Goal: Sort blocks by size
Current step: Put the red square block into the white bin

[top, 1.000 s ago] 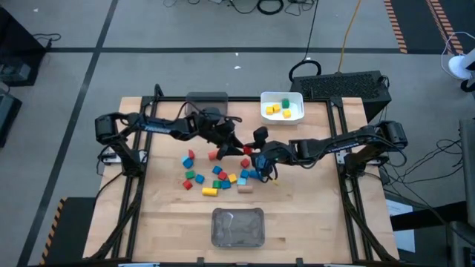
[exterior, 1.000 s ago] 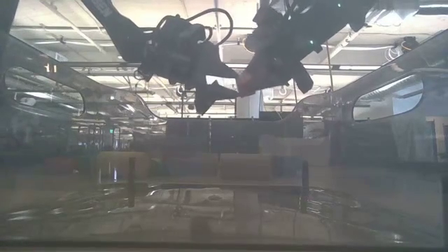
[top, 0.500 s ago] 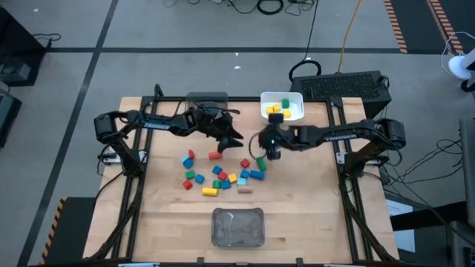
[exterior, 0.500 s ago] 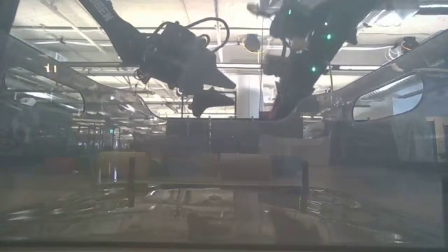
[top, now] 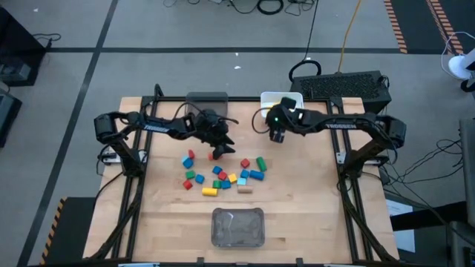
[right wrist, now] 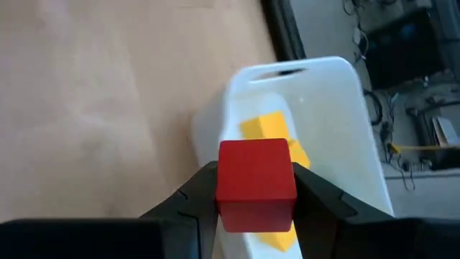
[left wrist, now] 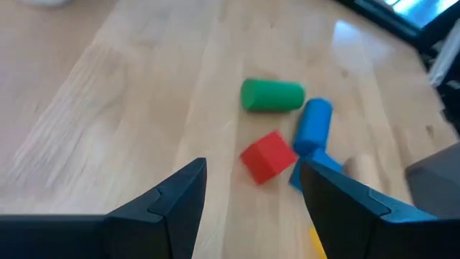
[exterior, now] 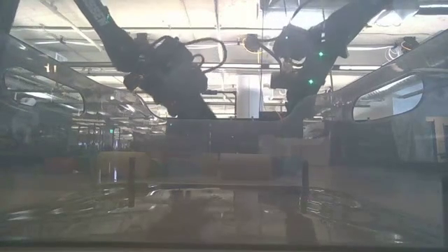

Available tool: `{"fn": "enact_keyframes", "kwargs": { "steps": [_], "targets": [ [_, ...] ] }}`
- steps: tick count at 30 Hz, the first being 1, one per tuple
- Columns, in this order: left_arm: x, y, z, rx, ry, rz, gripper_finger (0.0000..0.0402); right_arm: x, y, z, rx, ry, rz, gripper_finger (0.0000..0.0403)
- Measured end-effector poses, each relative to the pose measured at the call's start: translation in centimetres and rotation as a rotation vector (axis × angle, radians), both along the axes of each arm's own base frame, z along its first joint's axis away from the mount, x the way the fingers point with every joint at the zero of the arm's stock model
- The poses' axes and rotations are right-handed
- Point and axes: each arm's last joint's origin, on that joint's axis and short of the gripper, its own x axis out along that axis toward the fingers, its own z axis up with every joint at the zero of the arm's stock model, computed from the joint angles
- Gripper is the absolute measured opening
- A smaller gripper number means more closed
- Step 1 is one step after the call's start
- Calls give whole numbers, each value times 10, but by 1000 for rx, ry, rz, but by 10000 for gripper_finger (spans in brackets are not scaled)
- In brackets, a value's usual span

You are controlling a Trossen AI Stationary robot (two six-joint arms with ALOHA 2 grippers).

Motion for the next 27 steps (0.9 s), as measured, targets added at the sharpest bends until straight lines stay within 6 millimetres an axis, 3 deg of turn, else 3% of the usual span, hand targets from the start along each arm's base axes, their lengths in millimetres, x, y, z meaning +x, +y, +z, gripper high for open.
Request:
{"fn": "enact_keyframes", "kwargs": {
  "steps": [7, 13, 20, 27],
  "targets": [
    [-1, -5, -6, 43, 34, 49, 226, -7, -42, -5, 75, -133, -15, 125],
    [1, -14, -6, 48, 35, 26, 226, -24, -74, -26, 183, -137, -125, 125],
    [2, -14, -6, 72, 29, 12, 226, -25, -88, -51, 262, -120, -131, 142],
    [3, -15, -5, 95, 21, 22, 226, -22, -96, -55, 218, -164, -136, 202]
  ]
}}
